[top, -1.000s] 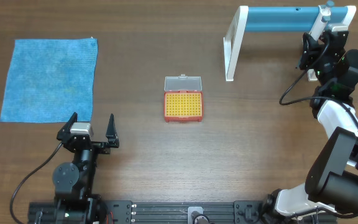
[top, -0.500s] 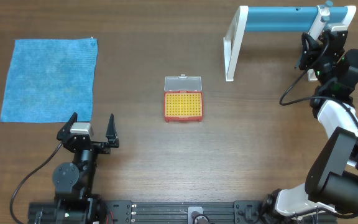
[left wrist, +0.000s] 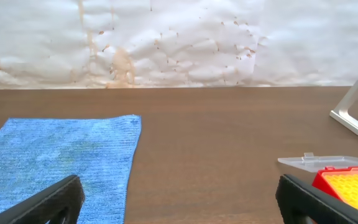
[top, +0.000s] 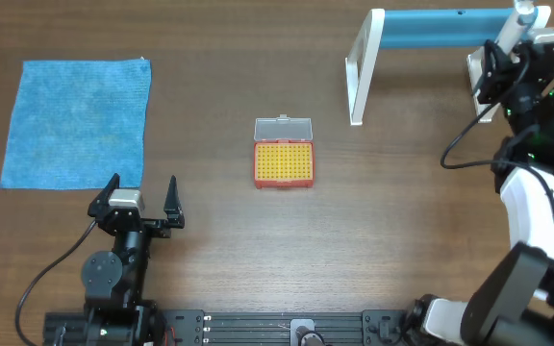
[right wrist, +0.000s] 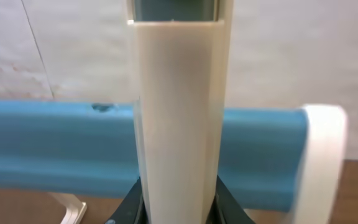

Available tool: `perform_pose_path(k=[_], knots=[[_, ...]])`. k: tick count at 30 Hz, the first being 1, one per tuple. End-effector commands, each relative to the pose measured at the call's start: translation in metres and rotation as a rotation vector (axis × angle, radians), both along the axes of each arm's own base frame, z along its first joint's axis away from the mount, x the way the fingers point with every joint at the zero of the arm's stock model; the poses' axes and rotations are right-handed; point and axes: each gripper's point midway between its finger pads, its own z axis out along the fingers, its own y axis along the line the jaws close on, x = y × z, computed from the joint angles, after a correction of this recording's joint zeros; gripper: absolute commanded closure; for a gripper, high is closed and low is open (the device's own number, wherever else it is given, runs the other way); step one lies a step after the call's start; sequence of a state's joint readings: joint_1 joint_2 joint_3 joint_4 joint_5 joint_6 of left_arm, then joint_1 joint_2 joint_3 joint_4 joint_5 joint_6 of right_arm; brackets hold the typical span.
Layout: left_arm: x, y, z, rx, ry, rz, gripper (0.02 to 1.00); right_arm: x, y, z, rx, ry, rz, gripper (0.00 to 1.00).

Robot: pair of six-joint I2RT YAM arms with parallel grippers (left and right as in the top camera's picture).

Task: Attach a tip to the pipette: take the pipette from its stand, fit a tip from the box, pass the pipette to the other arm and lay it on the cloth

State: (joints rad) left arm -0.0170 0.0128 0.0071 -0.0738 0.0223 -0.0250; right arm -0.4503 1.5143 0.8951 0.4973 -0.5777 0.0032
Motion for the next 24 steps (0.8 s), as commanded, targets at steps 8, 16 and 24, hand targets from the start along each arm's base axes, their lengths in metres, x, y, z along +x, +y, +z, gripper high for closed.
perform_pose_path(k=[8, 16, 24], knots=[[0.0, 0.002, -0.001, -0.008, 0.001, 0.012, 0.023, -0.057, 0.092, 0.102, 0.068, -0.172, 0.333, 0.921], [0.0, 0.002, -0.001, -0.008, 0.001, 0.012, 0.023, -0.076, 0.215, 0.094, 0.247, -0.091, 0.642, 0.923], [0.0, 0.002, -0.001, -0.008, 0.001, 0.012, 0.023, -0.13, 0.324, 0.058, 0.052, -0.213, 0.956, 0.923]])
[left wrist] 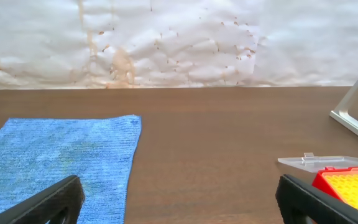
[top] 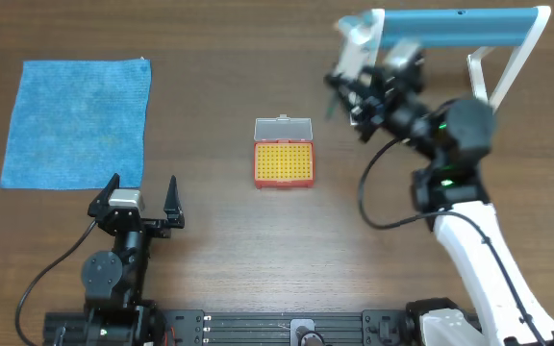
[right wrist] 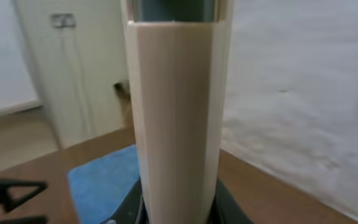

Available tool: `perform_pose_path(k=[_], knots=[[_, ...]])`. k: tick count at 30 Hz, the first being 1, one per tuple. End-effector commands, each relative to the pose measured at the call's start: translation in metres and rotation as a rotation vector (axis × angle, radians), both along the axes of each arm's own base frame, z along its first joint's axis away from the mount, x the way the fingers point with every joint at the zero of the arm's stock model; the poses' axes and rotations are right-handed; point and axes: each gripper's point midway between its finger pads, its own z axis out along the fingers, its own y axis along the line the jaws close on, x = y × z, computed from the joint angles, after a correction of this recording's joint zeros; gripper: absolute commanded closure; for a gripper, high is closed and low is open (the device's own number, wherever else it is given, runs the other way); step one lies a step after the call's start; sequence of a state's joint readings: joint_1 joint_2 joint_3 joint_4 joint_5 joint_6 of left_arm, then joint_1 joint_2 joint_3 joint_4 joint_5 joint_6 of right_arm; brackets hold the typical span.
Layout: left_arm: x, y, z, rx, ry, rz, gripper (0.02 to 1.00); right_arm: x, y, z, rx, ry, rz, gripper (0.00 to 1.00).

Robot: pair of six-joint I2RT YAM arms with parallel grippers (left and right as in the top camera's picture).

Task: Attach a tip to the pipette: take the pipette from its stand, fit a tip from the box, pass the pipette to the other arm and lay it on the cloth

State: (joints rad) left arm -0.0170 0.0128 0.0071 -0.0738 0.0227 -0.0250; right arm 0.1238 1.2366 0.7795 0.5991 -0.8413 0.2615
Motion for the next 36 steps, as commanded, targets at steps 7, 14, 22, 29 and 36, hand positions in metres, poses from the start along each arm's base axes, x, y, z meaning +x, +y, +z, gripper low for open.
perform_pose_path(k=[7, 14, 22, 29, 36], knots=[[0.0, 0.002, -0.001, -0.008, 0.001, 0.012, 0.02, -0.046, 0.059, -0.054, -0.052, -0.261, 0.17, 0.923], [0.0, 0.002, -0.001, -0.008, 0.0, 0.012, 0.023, -0.045, 0.084, -0.096, -0.058, -0.202, 0.237, 0.923], [0.0, 0.002, -0.001, -0.008, 0.001, 0.012, 0.023, -0.035, 0.092, -0.13, -0.064, -0.174, 0.249, 0.923], [0.0, 0.002, -0.001, -0.008, 0.0, 0.012, 0.023, -0.021, 0.09, -0.149, -0.073, -0.122, 0.188, 0.923], [0.0, 0.002, -0.001, -0.008, 0.001, 0.012, 0.023, -0.016, 0.09, -0.161, -0.08, -0.101, 0.17, 0.923]])
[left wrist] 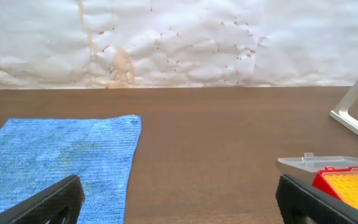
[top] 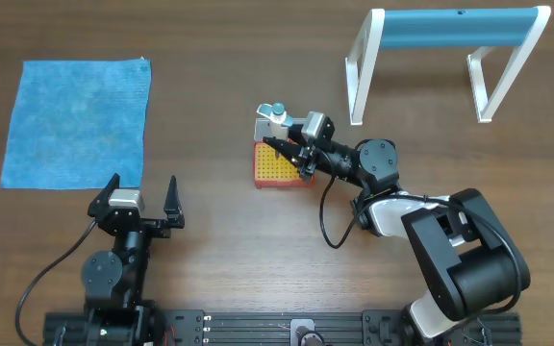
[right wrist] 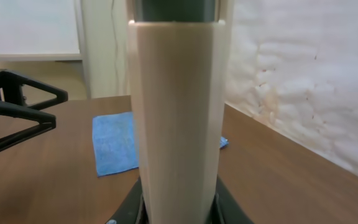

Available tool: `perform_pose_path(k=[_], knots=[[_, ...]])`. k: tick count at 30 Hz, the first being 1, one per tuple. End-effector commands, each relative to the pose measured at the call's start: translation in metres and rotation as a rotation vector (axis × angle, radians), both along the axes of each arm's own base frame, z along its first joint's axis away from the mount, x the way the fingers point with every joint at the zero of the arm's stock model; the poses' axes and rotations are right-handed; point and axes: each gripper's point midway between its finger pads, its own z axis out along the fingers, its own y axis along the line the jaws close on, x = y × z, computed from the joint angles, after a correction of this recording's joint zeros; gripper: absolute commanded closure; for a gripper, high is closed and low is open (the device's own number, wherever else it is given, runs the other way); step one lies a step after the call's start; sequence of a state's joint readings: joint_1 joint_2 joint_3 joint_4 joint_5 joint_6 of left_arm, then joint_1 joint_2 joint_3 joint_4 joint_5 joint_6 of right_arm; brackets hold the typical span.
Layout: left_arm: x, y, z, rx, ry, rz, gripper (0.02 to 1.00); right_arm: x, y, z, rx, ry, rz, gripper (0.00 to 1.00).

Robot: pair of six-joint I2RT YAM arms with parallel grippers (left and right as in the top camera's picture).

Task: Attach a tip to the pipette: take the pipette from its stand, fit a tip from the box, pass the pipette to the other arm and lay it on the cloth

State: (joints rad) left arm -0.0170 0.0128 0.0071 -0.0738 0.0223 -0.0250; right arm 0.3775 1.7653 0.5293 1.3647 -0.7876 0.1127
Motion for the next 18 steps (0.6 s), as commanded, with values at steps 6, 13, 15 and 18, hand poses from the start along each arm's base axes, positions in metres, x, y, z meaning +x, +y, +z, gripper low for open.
perform_pose_path(k=[6, 13, 15, 18], knots=[[-0.0003, 0.0017, -0.0006, -0.008, 0.001, 0.012, 0.023, 0.0073, -0.0009, -0.0129, -0.012, 0.016, -0.042, 0.923], [-0.0003, 0.0017, -0.0006, -0.008, 0.001, 0.012, 0.023, 0.0112, -0.0026, -0.0128, -0.014, 0.01, -0.069, 0.923], [-0.0003, 0.0017, -0.0006, -0.008, 0.001, 0.012, 0.023, 0.0093, -0.0001, -0.0128, -0.014, 0.009, -0.062, 0.923], [-0.0003, 0.0017, -0.0006, -0.008, 0.001, 0.012, 0.023, 0.0091, 0.0027, -0.0137, -0.015, 0.015, -0.068, 0.923]])
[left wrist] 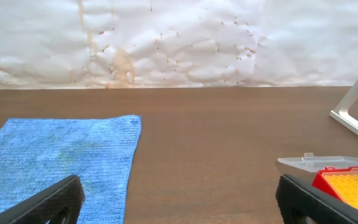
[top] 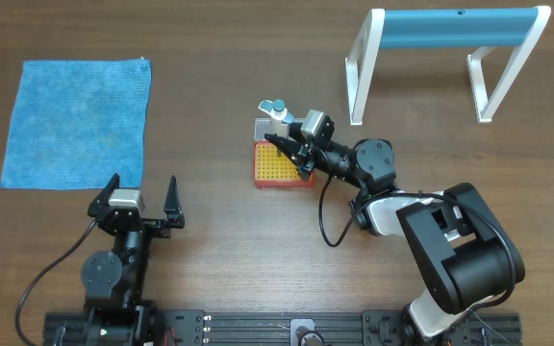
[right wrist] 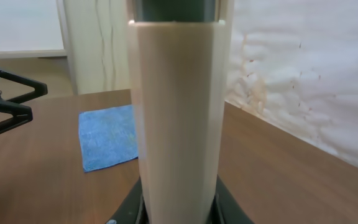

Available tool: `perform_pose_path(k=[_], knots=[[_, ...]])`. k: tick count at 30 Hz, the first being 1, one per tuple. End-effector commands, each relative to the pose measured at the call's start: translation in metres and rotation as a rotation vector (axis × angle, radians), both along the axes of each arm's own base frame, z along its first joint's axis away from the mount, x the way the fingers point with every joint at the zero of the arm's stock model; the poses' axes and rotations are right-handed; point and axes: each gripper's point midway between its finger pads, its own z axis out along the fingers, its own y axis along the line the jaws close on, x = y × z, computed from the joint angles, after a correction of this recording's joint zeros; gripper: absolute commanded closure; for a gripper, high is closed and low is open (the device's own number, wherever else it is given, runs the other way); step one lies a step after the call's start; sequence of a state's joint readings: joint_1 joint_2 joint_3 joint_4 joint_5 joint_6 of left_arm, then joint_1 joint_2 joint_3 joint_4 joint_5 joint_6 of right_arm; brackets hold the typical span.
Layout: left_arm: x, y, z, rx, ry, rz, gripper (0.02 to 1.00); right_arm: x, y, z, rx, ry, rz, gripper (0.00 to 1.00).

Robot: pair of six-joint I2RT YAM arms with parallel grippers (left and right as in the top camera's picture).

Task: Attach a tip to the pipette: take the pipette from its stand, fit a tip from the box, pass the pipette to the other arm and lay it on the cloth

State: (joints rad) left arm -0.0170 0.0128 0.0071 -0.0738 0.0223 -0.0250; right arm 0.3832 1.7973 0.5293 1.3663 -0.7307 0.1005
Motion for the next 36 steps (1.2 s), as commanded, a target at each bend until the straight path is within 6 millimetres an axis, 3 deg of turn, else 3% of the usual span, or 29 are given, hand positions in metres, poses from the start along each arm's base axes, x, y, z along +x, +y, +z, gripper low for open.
perform_pose_path(k=[1, 36], knots=[[0.0, 0.002, -0.001, -0.008, 0.001, 0.012, 0.023, 0.0, 0.005, -0.003, -0.004, -0.004, -0.019, 0.923], [0.0, 0.002, -0.001, -0.008, 0.001, 0.012, 0.023, 0.001, 0.006, -0.022, -0.069, 0.02, -0.022, 0.923]])
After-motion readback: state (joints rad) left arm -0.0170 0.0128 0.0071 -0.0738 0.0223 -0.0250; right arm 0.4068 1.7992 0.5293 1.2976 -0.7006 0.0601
